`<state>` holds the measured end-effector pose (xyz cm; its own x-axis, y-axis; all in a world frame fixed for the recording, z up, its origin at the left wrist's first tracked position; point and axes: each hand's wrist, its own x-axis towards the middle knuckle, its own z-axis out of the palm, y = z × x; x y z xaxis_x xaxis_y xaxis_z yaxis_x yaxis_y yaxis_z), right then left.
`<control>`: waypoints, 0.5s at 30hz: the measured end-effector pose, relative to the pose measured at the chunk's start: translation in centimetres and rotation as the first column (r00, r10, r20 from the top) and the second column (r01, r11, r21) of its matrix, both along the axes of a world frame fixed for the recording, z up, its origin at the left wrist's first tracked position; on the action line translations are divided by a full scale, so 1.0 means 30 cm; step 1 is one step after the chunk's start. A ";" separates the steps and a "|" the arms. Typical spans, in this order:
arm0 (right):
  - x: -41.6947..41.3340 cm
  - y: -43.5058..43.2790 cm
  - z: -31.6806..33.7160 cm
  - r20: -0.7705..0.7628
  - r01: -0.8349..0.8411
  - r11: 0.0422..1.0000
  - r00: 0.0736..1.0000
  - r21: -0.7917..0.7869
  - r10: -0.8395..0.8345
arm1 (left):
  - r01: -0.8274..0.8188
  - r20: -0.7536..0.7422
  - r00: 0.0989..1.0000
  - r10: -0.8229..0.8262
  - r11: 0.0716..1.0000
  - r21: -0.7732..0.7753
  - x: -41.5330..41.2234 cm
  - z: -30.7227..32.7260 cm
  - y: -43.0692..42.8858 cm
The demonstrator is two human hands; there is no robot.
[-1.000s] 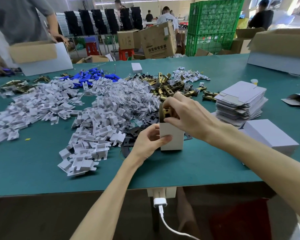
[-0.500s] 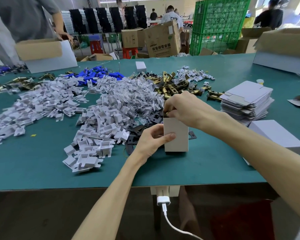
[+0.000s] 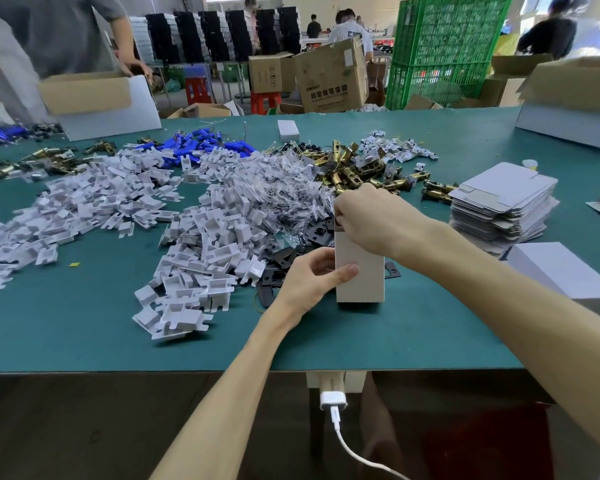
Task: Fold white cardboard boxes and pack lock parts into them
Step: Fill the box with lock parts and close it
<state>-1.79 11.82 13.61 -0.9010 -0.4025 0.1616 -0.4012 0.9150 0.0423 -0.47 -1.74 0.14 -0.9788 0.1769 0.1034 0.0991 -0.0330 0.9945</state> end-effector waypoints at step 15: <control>0.045 -0.341 -0.145 0.011 -0.244 0.964 0.969 -0.106 0.247 | 0.021 0.075 0.997 -0.002 0.968 -0.251 0.020 -0.038 -0.032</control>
